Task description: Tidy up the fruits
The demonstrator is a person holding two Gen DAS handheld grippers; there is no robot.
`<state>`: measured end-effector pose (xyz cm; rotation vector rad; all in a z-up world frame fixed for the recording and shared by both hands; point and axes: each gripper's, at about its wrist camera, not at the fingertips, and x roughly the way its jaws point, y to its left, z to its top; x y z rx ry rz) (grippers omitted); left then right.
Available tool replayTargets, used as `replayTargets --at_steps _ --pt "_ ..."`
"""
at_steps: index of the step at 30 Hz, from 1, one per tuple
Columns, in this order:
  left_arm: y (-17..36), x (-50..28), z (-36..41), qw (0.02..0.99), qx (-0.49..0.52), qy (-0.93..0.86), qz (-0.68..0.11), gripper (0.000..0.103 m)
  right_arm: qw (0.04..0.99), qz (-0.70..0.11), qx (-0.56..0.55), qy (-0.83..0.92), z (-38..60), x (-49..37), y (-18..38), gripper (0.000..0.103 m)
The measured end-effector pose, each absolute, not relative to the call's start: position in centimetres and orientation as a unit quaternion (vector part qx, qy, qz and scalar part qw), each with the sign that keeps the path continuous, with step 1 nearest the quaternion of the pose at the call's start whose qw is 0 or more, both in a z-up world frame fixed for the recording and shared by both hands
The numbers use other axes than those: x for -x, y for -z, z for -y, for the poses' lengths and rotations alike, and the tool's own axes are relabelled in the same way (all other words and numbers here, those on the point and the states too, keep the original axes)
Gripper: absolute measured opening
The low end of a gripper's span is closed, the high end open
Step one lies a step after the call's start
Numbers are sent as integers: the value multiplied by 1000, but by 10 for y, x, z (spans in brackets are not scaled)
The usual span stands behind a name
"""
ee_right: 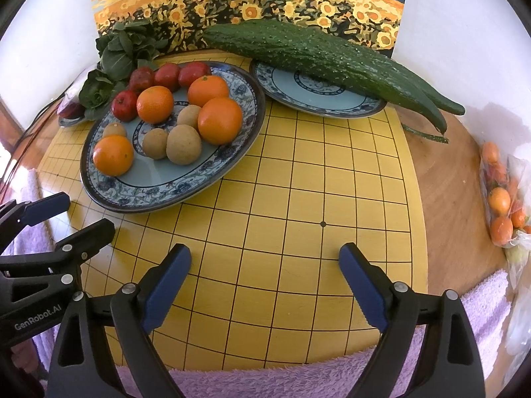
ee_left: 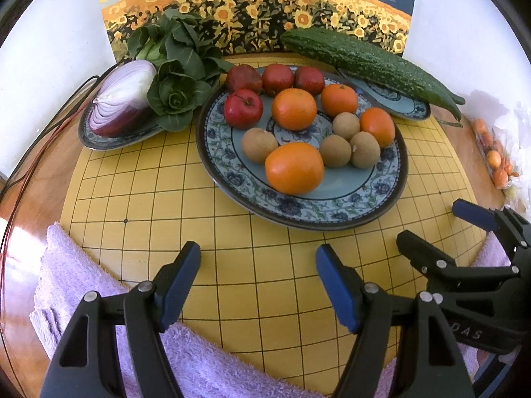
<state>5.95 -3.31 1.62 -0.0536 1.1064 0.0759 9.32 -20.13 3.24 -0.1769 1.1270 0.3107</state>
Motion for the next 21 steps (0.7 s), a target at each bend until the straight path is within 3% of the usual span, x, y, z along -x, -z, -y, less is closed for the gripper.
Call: replayTargets --at_steps 21 --pt "-16 -60 33 850 24 -36 -525 76 831 -530 82 -146 202 -94 -31 95"
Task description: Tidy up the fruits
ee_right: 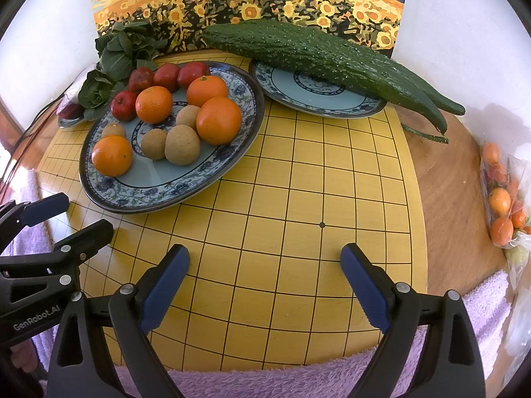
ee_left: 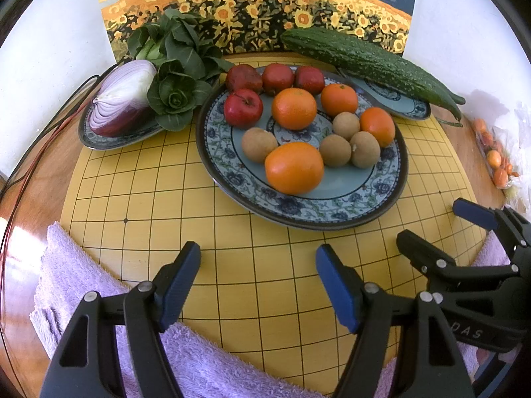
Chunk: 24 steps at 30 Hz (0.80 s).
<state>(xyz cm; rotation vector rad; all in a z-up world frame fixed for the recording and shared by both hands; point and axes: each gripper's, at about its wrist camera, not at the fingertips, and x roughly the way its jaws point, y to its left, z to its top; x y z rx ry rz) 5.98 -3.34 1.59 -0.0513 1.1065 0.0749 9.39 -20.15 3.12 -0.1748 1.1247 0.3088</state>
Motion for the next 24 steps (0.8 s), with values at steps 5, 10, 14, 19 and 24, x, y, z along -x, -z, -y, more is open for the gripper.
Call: replayTargets --at_steps 5,10,14,19,24 --pt "-16 -60 33 850 24 -35 -526 76 832 -529 81 -144 202 -94 -31 96" --pt "-16 -60 33 850 24 -36 -525 76 833 -528 81 -144 202 -95 -31 96" --pt "-16 -60 33 850 24 -36 -526 76 833 -528 82 -144 203 -94 -31 97" --pt "-16 -60 33 849 25 -36 -526 76 833 -528 82 -144 203 -95 -30 98" --pt "-16 -59 33 850 26 -38 -524 76 834 -527 80 -142 205 -96 -30 100"
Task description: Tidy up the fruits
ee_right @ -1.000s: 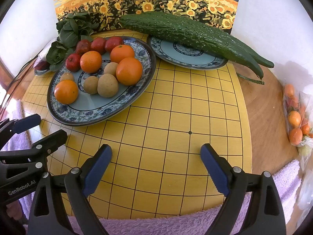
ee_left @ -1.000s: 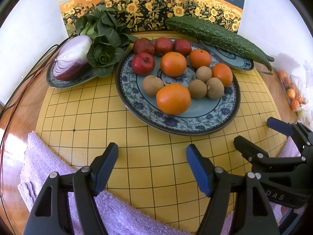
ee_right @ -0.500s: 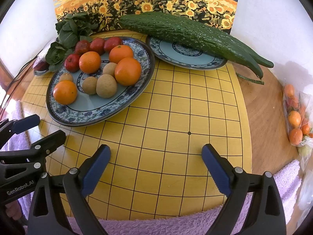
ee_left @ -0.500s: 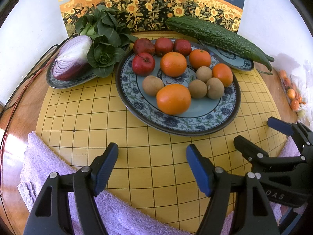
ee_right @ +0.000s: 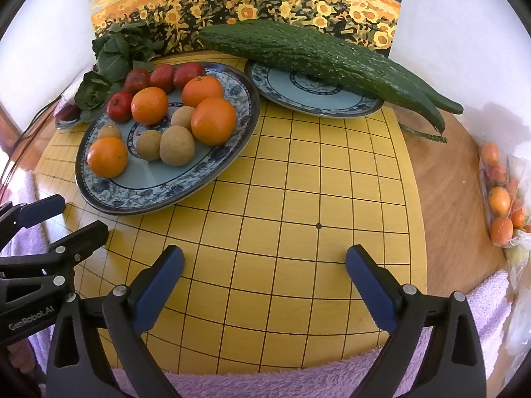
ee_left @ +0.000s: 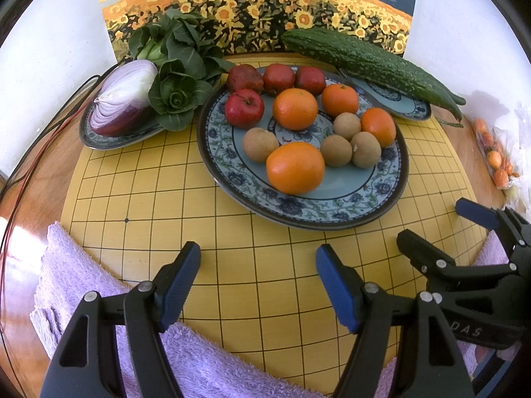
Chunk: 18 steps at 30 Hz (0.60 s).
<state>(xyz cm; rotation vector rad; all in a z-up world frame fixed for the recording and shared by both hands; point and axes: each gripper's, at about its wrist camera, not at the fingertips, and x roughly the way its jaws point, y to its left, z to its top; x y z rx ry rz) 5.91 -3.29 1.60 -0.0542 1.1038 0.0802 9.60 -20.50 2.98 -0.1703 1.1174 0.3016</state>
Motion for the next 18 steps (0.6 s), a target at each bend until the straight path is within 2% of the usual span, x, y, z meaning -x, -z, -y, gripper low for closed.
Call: replayTargets --at_steps 18 --pt "-17 -60 33 850 28 -42 -524 76 834 -527 81 -143 205 -97 -29 103"
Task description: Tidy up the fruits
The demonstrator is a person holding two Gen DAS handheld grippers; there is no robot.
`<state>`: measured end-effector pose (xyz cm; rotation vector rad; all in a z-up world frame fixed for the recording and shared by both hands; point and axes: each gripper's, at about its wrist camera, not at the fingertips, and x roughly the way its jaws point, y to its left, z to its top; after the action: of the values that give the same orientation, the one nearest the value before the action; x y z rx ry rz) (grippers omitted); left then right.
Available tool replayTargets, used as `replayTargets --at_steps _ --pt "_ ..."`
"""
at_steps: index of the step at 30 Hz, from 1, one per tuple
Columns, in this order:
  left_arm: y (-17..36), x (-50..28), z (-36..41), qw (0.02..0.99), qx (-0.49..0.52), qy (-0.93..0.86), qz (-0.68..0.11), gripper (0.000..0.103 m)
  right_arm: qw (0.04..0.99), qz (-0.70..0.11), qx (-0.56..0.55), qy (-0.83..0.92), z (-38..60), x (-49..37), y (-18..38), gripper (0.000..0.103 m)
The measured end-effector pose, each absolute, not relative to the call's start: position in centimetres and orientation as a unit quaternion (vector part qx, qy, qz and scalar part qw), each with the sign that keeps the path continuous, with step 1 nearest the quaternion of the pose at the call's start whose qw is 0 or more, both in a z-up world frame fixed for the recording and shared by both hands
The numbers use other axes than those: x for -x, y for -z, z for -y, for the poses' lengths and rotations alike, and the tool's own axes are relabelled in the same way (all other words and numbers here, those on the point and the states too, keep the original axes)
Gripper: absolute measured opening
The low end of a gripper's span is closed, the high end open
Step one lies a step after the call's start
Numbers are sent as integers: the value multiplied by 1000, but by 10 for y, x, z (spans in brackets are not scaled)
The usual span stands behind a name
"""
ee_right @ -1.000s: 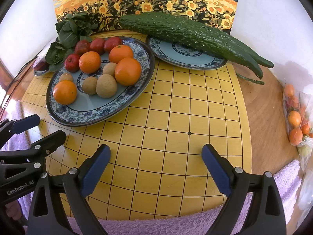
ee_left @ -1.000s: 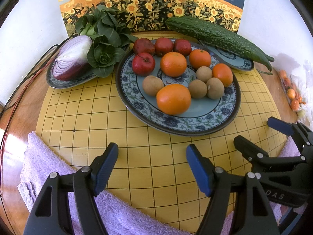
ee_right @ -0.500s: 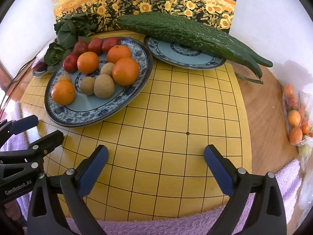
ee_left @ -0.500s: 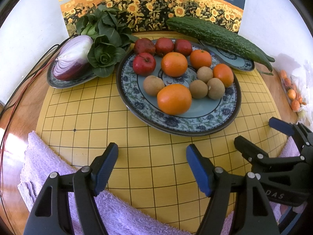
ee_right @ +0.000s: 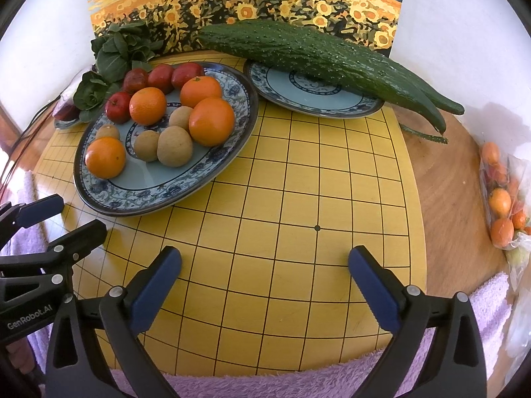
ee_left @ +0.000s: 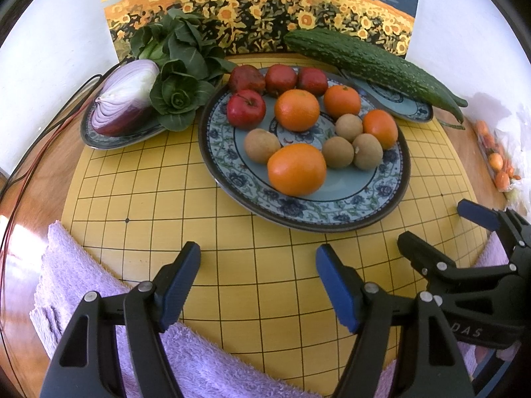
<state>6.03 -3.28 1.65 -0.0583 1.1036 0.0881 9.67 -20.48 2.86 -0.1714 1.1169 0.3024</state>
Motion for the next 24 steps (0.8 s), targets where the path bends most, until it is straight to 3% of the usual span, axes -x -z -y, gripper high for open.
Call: replayTargets --at_steps 24 --pt "-16 -60 33 850 27 -41 -524 76 836 -524 81 -143 205 -96 -29 103"
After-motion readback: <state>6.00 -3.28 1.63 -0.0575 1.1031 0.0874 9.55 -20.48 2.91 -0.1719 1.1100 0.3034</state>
